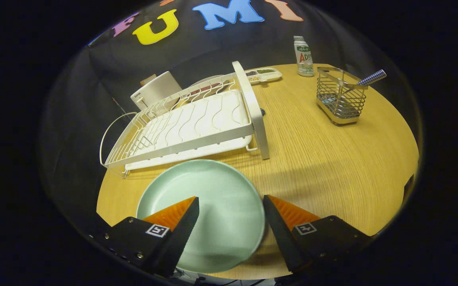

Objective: Take the plate from the dish rack, then take the spoon from the basket and place it into the plate.

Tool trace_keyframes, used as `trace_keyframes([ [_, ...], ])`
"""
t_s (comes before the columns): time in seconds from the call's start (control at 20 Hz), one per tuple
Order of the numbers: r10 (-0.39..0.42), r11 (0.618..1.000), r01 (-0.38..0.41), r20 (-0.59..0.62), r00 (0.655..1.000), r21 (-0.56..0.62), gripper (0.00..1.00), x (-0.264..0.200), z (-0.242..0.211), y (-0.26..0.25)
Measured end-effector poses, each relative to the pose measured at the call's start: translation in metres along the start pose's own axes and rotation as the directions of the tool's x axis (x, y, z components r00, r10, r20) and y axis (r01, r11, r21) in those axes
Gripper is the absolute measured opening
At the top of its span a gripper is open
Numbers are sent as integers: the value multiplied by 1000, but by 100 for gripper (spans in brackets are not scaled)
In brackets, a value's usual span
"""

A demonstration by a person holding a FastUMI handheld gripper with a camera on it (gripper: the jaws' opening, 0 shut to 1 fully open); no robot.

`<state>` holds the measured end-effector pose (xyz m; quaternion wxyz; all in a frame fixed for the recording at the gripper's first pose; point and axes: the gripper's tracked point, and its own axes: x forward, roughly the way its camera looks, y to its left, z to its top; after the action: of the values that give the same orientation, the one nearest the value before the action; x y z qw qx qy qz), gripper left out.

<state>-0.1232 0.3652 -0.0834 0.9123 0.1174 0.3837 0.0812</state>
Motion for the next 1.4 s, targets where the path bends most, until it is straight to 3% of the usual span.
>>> trace_keyframes([
  [0.4, -37, 999, 37, 43, 998, -5, 98, -7, 13, -2],
  [0.65, -172, 985, 171, 171, 970, 20, 99, -40, 51, -35],
  [0.85, -295, 954, 263, 287, 911, 145, 99, -70, 99, -74],
  [1.0, -403, 909, 327, 345, 848, 260, 98, -86, 134, -110],
  [1.4, -587, 780, 408, 329, 740, 474, 99, -82, 179, -184],
])
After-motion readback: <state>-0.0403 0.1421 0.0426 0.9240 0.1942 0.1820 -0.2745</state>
